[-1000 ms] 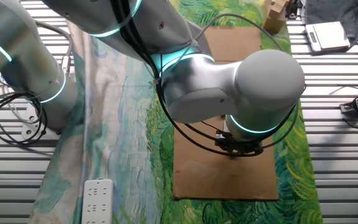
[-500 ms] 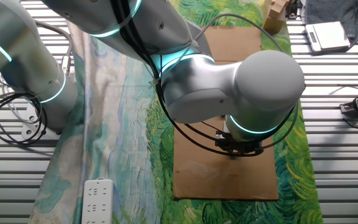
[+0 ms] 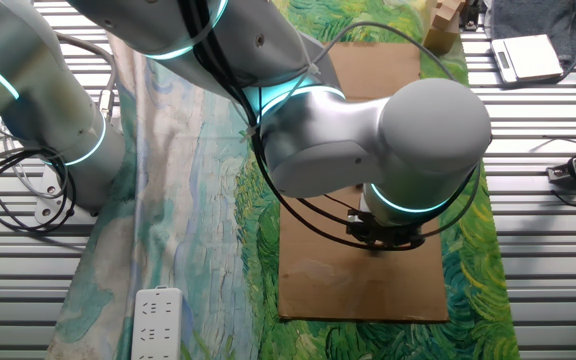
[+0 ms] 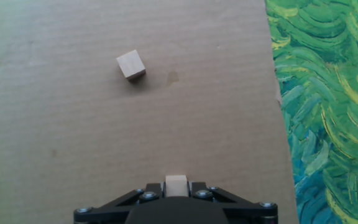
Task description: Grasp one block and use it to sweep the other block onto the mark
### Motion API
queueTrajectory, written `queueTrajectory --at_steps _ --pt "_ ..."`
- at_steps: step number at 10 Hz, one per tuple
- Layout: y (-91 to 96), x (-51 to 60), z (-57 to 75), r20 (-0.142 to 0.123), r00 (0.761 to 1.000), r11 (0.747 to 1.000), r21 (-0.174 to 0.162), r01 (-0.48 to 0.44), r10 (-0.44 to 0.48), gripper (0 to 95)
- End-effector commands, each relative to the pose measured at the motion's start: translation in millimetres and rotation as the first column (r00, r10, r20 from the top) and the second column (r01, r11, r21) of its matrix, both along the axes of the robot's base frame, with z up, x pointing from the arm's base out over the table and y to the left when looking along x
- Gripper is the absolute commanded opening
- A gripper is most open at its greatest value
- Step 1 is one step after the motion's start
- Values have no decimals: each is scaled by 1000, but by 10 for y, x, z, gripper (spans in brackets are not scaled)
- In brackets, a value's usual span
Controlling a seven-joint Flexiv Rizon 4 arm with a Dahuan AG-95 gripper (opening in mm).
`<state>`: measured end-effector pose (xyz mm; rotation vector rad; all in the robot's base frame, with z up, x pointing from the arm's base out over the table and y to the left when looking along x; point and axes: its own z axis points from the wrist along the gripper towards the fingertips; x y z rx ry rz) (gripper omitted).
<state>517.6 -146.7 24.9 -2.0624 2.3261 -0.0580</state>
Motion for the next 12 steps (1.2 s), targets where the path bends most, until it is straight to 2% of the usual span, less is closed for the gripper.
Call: queueTrajectory --at_steps 1,9,12 --pt "-2 0 -3 2 998 998 -7 -57 57 0" --pt "-2 0 -3 5 987 986 11 -163 163 0" --pt "-2 0 -3 2 987 987 11 -162 162 0"
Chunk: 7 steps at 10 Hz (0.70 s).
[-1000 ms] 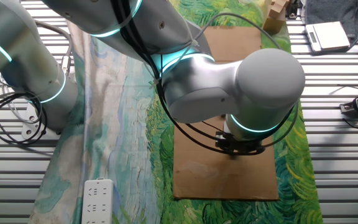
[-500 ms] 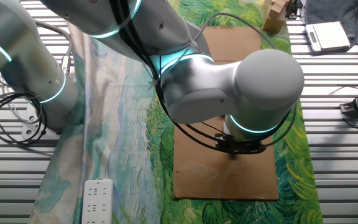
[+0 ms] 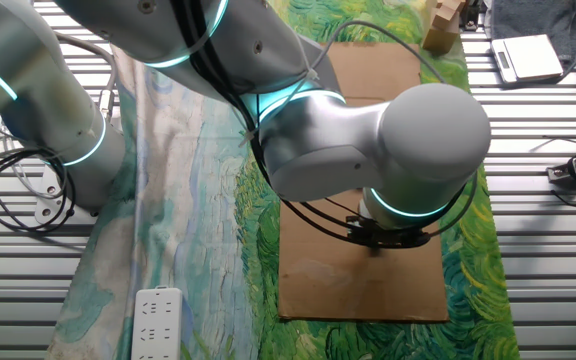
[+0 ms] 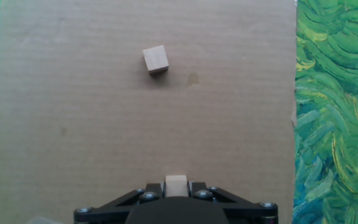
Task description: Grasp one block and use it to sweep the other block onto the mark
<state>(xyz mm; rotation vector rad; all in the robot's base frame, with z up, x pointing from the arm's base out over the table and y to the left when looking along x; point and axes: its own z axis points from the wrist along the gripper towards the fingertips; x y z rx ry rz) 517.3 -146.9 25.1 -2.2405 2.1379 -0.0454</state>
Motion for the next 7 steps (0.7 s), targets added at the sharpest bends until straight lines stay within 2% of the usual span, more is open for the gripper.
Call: queueTrajectory --at_steps 1,2,4,5,6,7 --pt "0 4 -5 -2 1000 1000 -1 5 -5 0" --pt "0 4 -5 -2 1000 1000 -8 3 -3 0" --pt "4 -9 -9 -2 1000 1000 3 3 -3 0" --pt "36 -56 -44 -3 1000 999 42 5 -5 0" --pt "70 -98 -82 -1 1000 998 61 11 -11 0" --pt "96 -118 -110 4 1000 998 61 7 -7 0"
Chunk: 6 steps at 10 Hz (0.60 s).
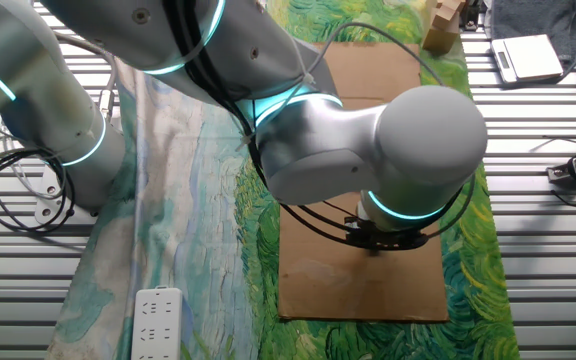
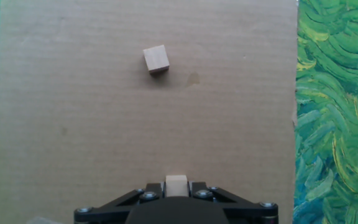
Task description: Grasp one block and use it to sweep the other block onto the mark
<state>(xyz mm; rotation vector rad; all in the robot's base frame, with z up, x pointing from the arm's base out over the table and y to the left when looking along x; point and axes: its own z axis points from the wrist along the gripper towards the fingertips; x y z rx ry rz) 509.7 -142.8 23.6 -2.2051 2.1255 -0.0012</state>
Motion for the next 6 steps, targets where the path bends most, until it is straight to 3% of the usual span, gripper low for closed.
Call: queueTrajectory --at_steps 1,4,6 --pt "66 -51 -101 2 1000 1000 16 -3 3 0" --pt "145 -132 -129 -1 1000 1000 10 -6 6 0" --pt "249 -130 -71 -5 1000 1000 -18 -9 8 0"
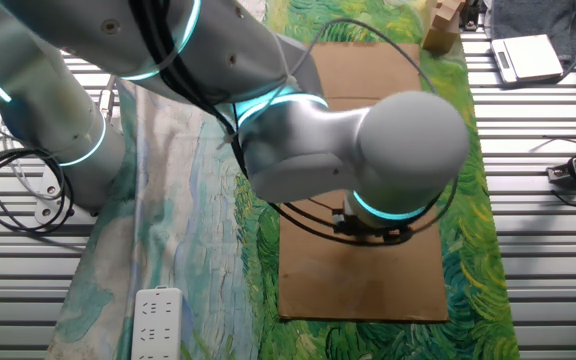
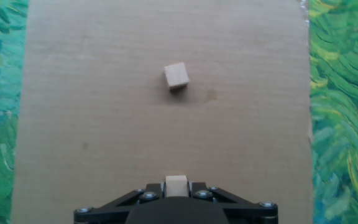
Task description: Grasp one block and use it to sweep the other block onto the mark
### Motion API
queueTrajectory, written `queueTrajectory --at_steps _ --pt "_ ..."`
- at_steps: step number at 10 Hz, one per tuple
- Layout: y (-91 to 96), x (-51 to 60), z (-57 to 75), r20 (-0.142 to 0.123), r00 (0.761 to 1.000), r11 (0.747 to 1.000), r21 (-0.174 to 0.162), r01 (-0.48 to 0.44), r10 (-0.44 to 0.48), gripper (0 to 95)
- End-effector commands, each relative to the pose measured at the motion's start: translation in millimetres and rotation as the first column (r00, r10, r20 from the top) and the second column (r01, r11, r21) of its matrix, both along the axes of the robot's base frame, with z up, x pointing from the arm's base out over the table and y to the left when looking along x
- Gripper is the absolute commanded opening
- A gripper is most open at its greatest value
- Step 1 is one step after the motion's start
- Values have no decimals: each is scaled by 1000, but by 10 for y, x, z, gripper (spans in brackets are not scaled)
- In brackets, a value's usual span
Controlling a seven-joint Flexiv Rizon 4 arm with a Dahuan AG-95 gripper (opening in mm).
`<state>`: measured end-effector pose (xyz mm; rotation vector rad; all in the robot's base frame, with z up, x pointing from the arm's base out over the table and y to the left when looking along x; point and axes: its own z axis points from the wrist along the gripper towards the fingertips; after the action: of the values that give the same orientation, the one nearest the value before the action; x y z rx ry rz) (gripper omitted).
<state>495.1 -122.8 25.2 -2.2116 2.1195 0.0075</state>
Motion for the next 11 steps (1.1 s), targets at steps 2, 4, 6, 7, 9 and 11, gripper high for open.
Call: queueTrajectory --at_steps 2,4,6,7,9,11 --pt "137 3 -38 -5 1000 999 -33 8 -8 0" --pt "274 -9 -29 -7 1000 999 -34 22 -22 0" --pt "400 9 67 -12 1000 998 -48 28 -28 0" --pt "456 20 72 -18 999 999 -41 30 -31 0" --pt "578 34 15 -18 999 998 -35 43 -44 0" --pt "688 39 -9 -19 998 998 -30 55 -55 0"
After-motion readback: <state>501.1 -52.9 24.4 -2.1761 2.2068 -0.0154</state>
